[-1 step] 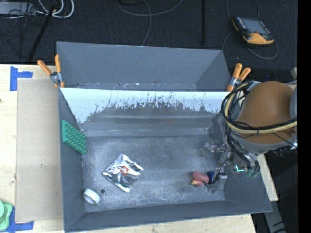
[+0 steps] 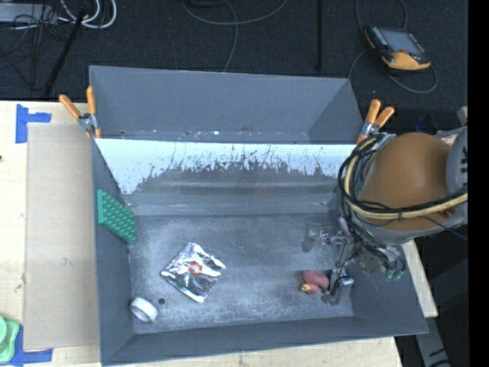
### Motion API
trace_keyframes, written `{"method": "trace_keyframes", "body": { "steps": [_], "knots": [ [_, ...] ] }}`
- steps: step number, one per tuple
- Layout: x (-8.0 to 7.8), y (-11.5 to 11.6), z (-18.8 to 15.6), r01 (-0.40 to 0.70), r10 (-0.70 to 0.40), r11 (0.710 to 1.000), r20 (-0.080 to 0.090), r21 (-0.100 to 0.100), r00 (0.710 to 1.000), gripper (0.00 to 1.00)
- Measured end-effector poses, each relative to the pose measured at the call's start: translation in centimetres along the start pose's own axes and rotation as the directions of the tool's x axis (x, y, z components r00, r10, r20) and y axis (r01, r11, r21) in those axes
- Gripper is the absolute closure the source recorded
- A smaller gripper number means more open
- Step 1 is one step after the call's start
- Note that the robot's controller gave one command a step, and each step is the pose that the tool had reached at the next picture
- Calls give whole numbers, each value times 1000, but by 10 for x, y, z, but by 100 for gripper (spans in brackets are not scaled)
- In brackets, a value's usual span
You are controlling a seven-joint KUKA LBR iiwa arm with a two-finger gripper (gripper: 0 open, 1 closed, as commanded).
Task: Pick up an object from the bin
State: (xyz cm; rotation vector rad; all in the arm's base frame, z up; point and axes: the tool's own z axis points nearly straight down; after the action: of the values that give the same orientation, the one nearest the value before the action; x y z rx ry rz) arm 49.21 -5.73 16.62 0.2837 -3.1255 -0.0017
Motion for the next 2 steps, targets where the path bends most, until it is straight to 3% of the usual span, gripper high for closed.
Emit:
{"method": "trace_keyframes", "body": {
  "steps": [1,2],
  "knots": [
    [7,-27,87,-23,23,1000,-6,-1,1000,0],
    [5,-26,82,-17,17,1000,1,0,1000,100]
  ]
}}
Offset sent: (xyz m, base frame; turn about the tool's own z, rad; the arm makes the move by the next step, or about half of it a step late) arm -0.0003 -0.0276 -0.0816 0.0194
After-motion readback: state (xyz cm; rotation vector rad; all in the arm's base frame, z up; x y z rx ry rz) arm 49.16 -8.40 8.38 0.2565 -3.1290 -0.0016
